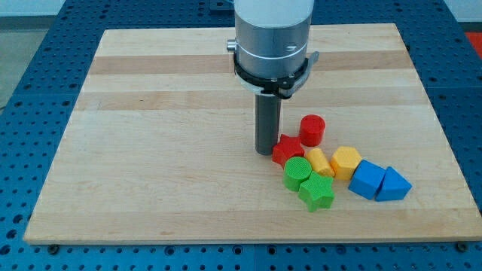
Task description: Separate the red circle and red star from the group of block
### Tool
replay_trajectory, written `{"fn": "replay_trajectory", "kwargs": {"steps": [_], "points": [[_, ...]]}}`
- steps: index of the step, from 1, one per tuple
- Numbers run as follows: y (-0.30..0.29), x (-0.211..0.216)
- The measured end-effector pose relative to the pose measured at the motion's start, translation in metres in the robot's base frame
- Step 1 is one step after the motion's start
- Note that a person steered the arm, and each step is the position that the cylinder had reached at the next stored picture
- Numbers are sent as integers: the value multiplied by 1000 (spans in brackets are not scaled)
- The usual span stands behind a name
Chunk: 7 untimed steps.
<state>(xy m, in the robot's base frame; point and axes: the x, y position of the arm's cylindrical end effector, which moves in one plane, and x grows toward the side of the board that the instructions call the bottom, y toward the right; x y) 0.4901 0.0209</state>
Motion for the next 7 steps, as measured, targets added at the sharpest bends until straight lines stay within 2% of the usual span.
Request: {"fn": "replay_trajectory", "kwargs": {"steps": [1,2,3,4,6,7], "points": [[0,-1],[-4,-33],[6,-78],[45,-130],[36,-135],[36,-122]]}}
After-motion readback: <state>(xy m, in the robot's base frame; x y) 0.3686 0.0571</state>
